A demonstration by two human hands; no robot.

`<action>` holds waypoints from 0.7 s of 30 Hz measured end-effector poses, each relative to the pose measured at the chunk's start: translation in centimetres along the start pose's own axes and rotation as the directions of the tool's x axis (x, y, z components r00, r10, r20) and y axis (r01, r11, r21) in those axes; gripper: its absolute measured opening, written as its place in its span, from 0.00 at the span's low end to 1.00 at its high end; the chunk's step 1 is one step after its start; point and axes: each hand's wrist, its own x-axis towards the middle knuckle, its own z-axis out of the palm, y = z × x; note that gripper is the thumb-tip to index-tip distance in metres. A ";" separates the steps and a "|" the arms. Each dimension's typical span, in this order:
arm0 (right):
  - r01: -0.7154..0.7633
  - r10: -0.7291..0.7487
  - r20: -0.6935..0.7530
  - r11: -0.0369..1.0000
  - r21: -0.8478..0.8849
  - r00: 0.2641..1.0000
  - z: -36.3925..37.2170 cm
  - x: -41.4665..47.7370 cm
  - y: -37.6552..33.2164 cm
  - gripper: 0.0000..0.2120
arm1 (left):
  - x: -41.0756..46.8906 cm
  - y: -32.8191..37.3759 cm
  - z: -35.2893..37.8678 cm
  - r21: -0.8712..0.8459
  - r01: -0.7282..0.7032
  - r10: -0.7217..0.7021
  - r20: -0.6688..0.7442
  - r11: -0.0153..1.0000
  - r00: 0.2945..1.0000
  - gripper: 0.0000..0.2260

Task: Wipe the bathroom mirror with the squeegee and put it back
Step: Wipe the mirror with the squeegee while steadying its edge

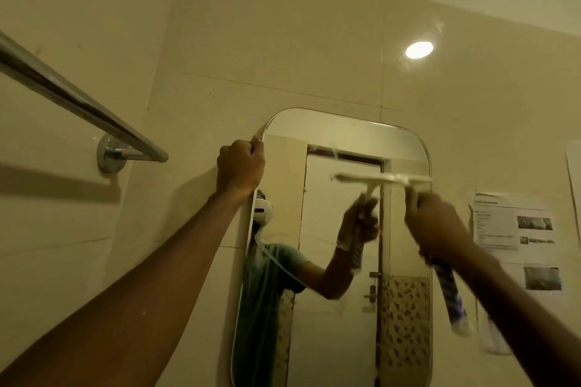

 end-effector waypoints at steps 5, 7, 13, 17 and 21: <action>-0.100 0.102 0.086 0.995 -0.028 0.991 -1.8 -2.0 -1.3 0.22 | 0.0 0.0 0.2 0.032 -0.034 0.035 -0.030 0.999 0.999 0.24; -0.082 0.082 -0.013 0.996 -0.020 0.997 -3.8 1.6 -3.7 0.23 | 0.0 -0.2 0.3 0.038 -0.063 0.065 -0.063 0.997 0.996 0.24; -0.151 0.151 0.047 0.988 0.005 0.987 -5.0 4.3 -5.4 0.20 | 0.2 -0.4 0.5 0.021 -0.052 0.053 -0.058 0.998 0.997 0.24; -0.282 0.296 0.227 0.955 -0.094 0.928 -2.6 -2.7 -0.3 0.21 | -0.1 -0.1 0.4 0.011 -0.029 0.030 -0.047 1.000 0.998 0.24; -0.275 0.302 0.235 0.951 -0.140 0.924 -3.9 -2.7 -0.9 0.22 | -0.1 -0.1 0.2 0.018 -0.036 0.037 -0.048 0.999 0.998 0.25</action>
